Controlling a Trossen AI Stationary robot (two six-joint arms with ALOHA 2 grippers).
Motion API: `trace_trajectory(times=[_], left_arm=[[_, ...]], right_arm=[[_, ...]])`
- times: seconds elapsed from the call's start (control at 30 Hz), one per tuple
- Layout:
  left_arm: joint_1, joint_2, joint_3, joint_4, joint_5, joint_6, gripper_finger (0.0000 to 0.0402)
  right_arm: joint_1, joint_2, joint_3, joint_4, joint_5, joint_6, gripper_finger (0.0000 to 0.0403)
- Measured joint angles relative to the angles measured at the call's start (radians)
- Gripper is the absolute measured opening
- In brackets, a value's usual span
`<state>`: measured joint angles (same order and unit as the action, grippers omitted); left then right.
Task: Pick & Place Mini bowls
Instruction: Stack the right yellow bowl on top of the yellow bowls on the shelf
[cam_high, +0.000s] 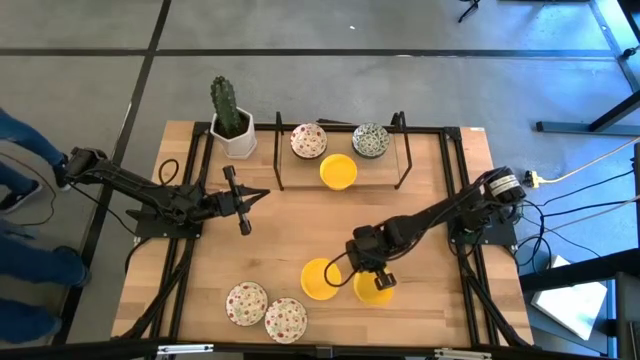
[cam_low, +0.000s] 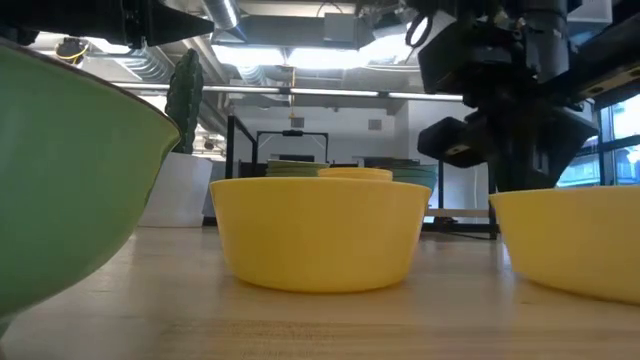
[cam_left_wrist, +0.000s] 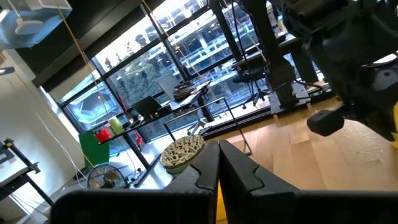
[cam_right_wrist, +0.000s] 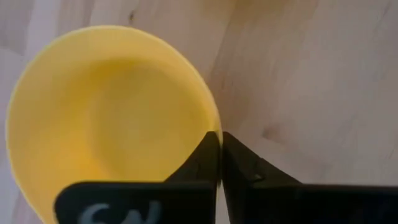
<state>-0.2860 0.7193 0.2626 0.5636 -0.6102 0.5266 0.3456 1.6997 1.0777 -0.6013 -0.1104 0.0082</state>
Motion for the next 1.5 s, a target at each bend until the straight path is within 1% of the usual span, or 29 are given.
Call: trace_trajectory(times=[0.07,0.17,0.3,0.4,0.53,0.67,0.8,0.97,1.1,1.2,1.37,1.5], left_arm=[[0.000,0.000,0.000,0.000,0.000,0.000,0.0004],[0.000,0.000,0.000,0.000,0.000,0.000,0.0004],[0.000,0.000,0.000,0.000,0.000,0.000,0.0004],[0.000,0.000,0.000,0.000,0.000,0.002,0.0004],[0.000,0.000,0.000,0.000,0.000,0.002,0.0004],[0.000,0.000,0.000,0.000,0.000,0.002,0.0004],[0.000,0.000,0.000,-0.008,0.000,0.003,0.0004],[0.000,0.000,0.000,-0.015,0.000,0.018,0.0004],[0.000,0.000,0.000,-0.015,-0.001,0.018,0.0004],[0.000,0.000,0.000,-0.016,-0.002,0.018,0.0004],[0.000,0.000,0.000,-0.016,-0.004,0.019,0.0004],[0.000,0.000,0.000,-0.018,-0.004,0.019,0.0004]], right_arm=[[-0.013,-0.013,0.010,-0.036,-0.002,-0.027,0.0006],[-0.036,-0.050,0.065,-0.106,0.030,-0.047,0.0006],[-0.076,-0.104,0.184,-0.234,0.057,-0.071,0.0004],[-0.114,-0.134,0.294,-0.314,0.125,-0.096,0.0004],[-0.207,-0.156,0.447,-0.358,0.202,-0.125,0.0004],[-0.345,-0.157,0.554,-0.352,0.207,-0.146,0.0004],[-0.512,-0.157,0.583,-0.316,0.182,-0.193,0.0003],[-0.714,-0.128,0.582,-0.299,0.067,-0.239,0.0003],[-0.824,-0.052,0.582,-0.292,-0.041,-0.247,0.0003],[-0.852,0.003,0.581,-0.284,-0.098,-0.249,0.0003],[-0.853,0.080,0.581,-0.289,-0.105,-0.268,0.0003],[-0.854,0.115,0.581,-0.293,-0.100,-0.275,0.0003]])
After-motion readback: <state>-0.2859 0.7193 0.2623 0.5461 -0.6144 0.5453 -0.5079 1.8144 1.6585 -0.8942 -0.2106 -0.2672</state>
